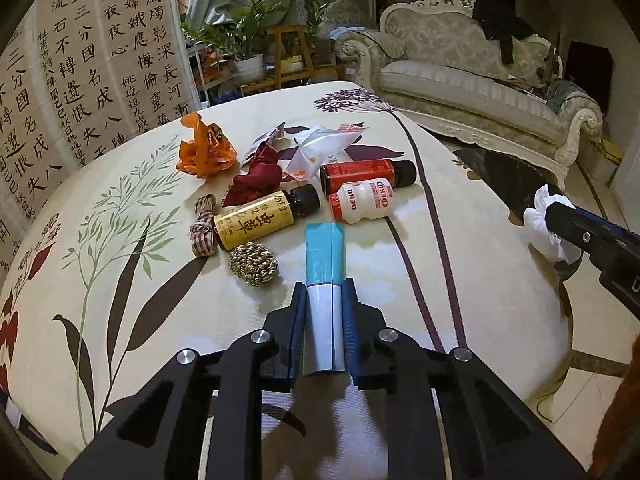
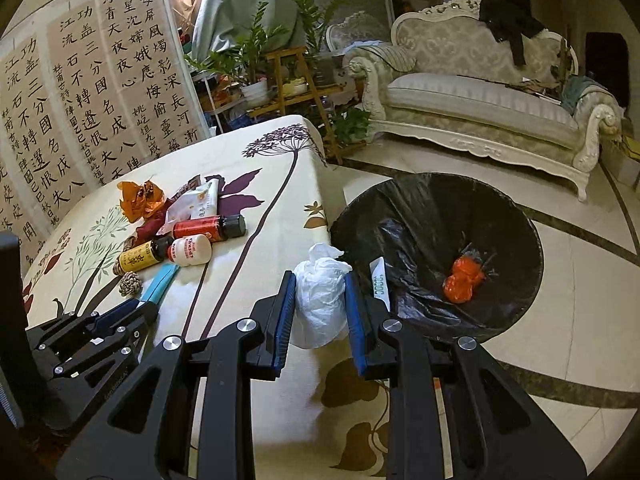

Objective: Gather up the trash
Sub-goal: 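Carry the tissue and blue-white tube over the bin and open both grippers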

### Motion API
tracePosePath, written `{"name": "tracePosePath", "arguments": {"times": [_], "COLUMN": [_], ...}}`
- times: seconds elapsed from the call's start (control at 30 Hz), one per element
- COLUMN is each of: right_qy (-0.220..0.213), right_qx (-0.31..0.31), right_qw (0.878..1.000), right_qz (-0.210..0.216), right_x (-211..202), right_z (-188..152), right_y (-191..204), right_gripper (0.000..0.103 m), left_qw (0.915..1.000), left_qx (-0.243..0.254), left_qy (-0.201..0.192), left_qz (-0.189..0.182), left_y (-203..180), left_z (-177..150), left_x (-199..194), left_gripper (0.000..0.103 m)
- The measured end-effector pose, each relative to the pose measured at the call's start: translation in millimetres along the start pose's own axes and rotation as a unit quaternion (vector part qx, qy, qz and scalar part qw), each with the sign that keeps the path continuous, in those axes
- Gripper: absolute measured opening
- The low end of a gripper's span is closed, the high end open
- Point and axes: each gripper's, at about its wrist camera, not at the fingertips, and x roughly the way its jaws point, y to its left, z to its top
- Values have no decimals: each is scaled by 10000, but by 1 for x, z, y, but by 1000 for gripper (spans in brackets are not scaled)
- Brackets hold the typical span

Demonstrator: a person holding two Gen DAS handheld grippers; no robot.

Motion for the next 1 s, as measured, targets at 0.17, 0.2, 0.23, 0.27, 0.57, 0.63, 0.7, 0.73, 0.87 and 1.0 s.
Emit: {"name": "tracePosePath", "arguments": {"times": [0.17,0.2,0.23,0.27,0.57,0.63,0.7,0.73,0.87,1.0], "right_qy": [-9,-16,-25,-40,-207,-237,-280,-296,-350,-391], "right_qx": [31,36,39,41,58,72,81,86,94,138], "right_qw": [10000,10000,10000,9999,9991,9987,9979,9975,9957,9939], "right_qz": [-42,-51,-67,-89,-359,-449,-582,-642,-847,-1026], "right_x": [-1,-2,-3,-4,-8,-7,-5,-5,0,6], "right_z": [2,3,3,5,22,26,31,34,43,51], "right_y": [-6,-7,-8,-9,-23,-28,-35,-39,-52,-68], "right_gripper": [24,24,24,24,24,24,24,24,24,24], "left_qw": [9997,9996,9994,9990,9954,9948,9941,9936,9925,9910], "left_qx": [23,44,56,74,193,186,192,215,328,455], "left_qy": [-119,-163,-190,-245,-666,-710,-752,-785,-795,-828], "left_qz": [-188,-247,-289,-359,-659,-710,-764,-785,-872,-953], "left_y": [-4,-6,-7,-9,-26,-31,-36,-41,-58,-75], "left_z": [1,3,4,6,31,38,46,50,65,78], "left_x": [-10,-13,-15,-18,-32,-30,-25,-22,-8,3], "left_gripper": [16,16,15,15,15,16,16,16,16,16]}}
